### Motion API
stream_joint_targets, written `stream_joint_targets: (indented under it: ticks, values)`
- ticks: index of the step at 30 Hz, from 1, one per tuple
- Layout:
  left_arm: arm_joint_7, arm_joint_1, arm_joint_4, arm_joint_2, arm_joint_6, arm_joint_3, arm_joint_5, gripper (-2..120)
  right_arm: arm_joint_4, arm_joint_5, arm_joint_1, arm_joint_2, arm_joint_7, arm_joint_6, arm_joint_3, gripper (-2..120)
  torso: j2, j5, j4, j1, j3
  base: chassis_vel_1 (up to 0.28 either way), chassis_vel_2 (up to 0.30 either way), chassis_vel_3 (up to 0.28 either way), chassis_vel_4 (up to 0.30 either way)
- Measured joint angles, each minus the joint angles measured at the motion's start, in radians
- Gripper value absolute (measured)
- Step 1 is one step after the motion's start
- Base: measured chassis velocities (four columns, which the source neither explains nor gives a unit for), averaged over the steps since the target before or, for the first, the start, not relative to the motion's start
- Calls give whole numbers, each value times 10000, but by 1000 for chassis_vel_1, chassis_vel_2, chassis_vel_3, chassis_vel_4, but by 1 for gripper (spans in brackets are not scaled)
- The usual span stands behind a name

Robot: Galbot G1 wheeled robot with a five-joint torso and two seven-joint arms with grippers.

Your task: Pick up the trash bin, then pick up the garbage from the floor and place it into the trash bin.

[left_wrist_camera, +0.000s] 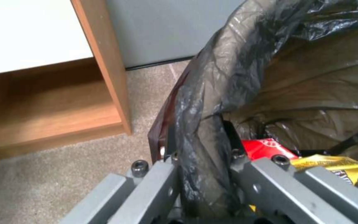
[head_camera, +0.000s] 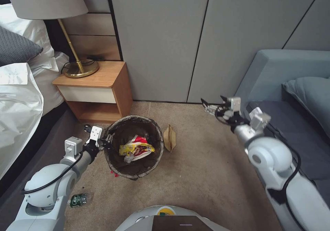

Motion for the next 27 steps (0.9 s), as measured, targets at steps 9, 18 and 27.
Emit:
stream_joint_targets:
  ticks: [9,18,27]
  values:
    - [0,131,-40,-172,0,-89,5,0,-578,-2068,-1351,2315,-693,2562,178,100,0,-2,1,0,0,0,0,0,0]
    - [-15,248,-79,-526,0,-88,76,0,-1050,-3454,-1750,2901,-852,3308,-49,100,0,-4,1,0,0,0,0,0,0]
    - [-14,337,-119,-542,0,-65,98,0,-1281,-3690,-1669,3063,-805,3415,-276,100,0,-2,1,0,1,0,0,0,0]
